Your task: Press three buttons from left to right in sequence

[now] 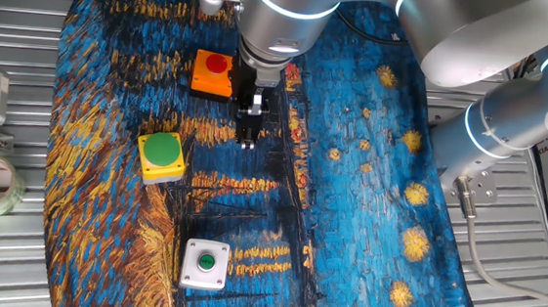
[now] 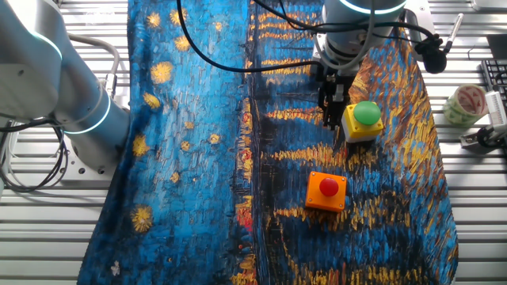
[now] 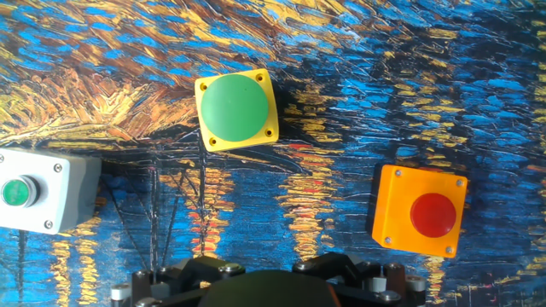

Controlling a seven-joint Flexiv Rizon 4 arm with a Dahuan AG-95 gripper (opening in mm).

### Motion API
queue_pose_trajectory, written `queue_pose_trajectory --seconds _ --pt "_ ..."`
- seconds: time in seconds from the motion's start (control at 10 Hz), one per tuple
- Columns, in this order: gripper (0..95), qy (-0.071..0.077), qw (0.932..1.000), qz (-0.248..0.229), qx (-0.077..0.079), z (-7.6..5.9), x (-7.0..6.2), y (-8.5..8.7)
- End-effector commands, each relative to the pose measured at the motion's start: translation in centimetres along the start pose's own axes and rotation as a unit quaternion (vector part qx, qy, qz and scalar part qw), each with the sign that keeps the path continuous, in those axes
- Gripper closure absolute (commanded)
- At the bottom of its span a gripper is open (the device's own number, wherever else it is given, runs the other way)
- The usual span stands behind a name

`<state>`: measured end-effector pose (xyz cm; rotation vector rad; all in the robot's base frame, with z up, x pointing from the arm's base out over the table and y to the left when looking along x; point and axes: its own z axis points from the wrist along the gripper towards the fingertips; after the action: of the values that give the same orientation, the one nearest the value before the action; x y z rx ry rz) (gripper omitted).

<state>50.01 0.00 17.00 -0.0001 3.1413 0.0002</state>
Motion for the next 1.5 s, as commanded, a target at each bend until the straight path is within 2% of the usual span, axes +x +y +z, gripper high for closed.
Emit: queue_pose_trajectory --seconds 0.1,0.2,0.8,1.5 --pt "95.0 -0.059 0.9981 -0.017 -0.010 0.00 0.01 0.00" --pt "95.0 -0.059 0.9981 -0.016 -0.013 0.00 0.01 0.00" --pt "95.0 -0.055 0.9984 -0.011 -0.003 0.00 0.02 0.00" --pt "95.0 -0.055 0.9984 -0.013 -0.004 0.00 0.02 0.00"
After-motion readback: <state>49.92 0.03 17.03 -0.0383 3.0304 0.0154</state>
